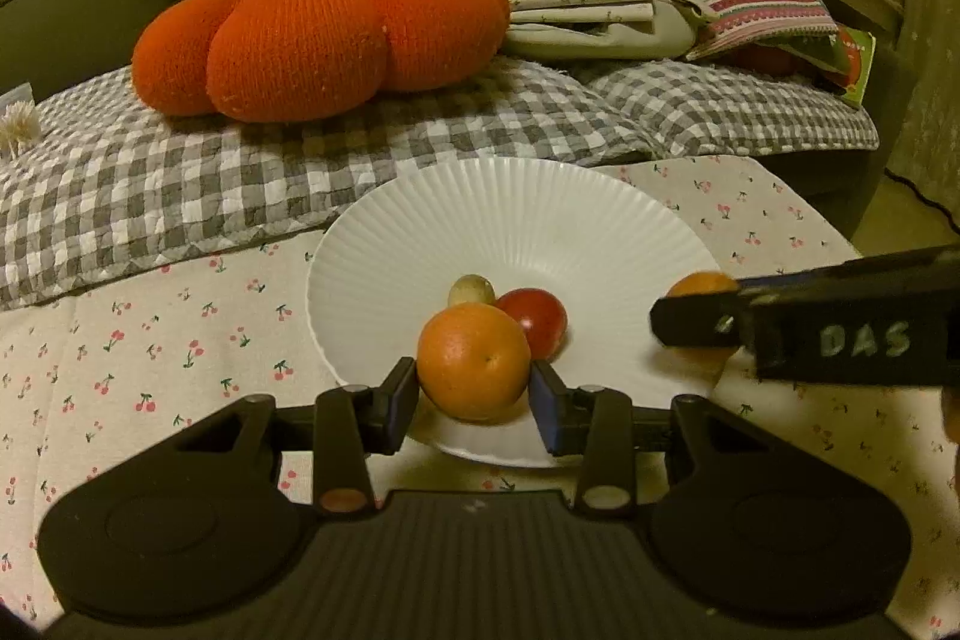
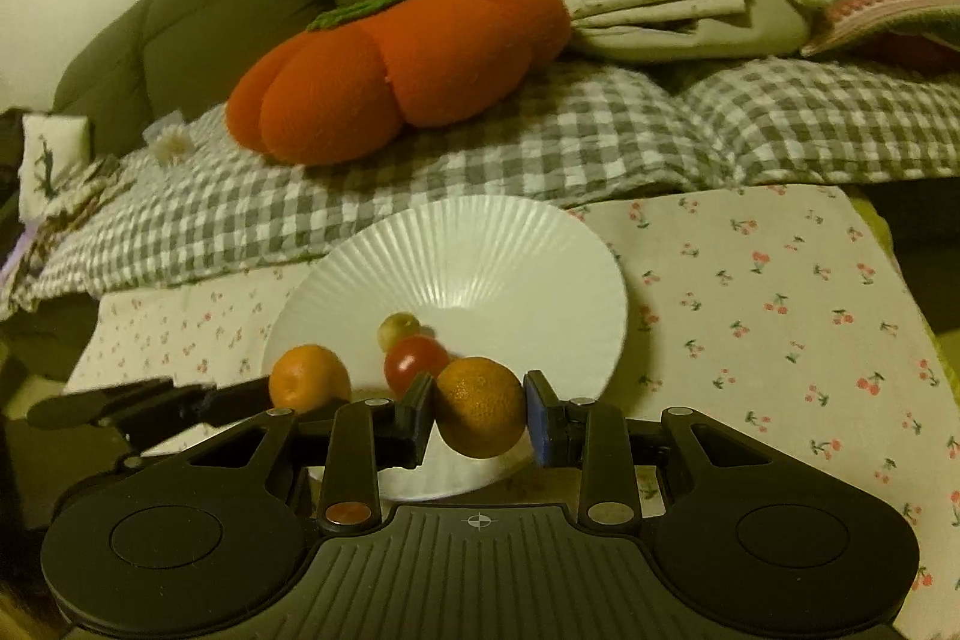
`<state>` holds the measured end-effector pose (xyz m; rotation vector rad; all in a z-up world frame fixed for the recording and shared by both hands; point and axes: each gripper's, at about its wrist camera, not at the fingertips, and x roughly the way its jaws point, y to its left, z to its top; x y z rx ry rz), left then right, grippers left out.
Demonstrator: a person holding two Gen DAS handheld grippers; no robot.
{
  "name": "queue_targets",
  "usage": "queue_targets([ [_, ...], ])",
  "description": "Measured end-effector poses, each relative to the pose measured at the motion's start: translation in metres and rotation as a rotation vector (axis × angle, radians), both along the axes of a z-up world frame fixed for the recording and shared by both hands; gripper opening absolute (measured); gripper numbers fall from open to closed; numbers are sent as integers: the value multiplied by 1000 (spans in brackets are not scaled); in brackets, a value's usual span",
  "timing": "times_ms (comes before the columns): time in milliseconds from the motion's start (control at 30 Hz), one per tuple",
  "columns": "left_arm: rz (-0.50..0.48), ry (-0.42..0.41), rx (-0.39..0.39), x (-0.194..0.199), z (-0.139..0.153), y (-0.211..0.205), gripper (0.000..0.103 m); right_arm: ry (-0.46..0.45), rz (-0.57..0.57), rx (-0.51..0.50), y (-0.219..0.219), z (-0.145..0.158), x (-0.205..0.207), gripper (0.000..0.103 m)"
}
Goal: Organize fruits
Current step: 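Carry both oranges to the white plate and open both tools to release them, then move both tools back from the plate toward the remaining fruits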
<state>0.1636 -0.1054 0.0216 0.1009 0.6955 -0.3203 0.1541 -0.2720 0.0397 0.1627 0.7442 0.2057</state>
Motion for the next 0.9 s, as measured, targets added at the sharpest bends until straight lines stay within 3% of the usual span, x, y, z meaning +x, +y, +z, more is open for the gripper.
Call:
queue_targets([
  [233,-13,-9,8,-1,-1,-1,42,8,23,-45,9,-14,5,32],
  [267,-13,-12,7,-2,-1,0,53,7,24,-48,10,-14,5,33],
  [333,-7,-30,5,-3,1,2,65,8,23,-44,10,-14,5,37],
  [433,-4,-30,-21,-3,4,7,65,5,9,-23,7,-12,3,53],
  [900,85,15,-126,-10,26,34,65,17,-83,93,-22,7,0,54],
])
